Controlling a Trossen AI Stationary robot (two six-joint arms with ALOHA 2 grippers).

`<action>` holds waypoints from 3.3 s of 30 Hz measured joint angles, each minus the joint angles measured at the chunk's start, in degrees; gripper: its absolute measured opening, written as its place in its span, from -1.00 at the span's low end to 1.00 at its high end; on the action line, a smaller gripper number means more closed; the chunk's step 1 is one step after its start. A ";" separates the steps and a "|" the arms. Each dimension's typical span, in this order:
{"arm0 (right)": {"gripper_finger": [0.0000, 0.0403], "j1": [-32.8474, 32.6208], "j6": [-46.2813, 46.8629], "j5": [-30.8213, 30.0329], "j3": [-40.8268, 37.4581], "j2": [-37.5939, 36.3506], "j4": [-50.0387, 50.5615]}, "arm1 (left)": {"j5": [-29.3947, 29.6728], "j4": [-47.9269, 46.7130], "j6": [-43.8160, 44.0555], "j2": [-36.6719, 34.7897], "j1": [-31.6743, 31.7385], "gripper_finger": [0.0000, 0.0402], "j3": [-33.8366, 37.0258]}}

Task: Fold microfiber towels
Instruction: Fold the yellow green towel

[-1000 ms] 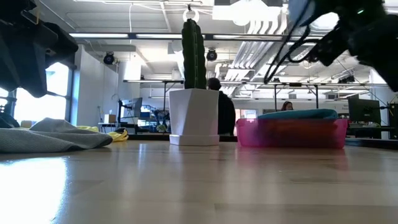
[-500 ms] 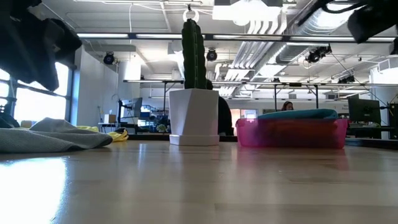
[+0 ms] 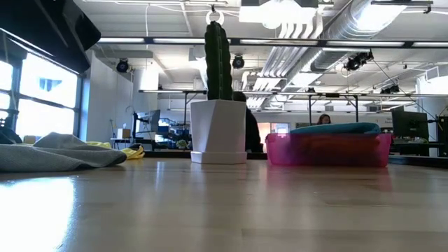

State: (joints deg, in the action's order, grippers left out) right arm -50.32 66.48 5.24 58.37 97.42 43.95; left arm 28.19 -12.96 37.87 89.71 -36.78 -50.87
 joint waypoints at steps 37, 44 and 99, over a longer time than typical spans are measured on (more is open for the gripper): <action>-0.23 13.71 -13.65 -10.02 0.05 1.94 -25.64 | 2.86 0.84 -0.59 0.04 -0.02 -0.40 0.11; -0.23 9.90 0.86 -10.77 0.04 2.92 -16.88 | 7.59 1.71 -0.59 0.04 -0.02 -0.40 0.11; -0.23 6.19 -2.69 -8.15 0.04 4.95 -25.51 | 7.13 2.55 -2.54 0.04 0.00 -0.40 0.13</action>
State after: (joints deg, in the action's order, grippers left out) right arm -44.13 63.79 -2.91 58.41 102.37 18.44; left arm 35.33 -10.41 35.33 89.76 -36.77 -50.74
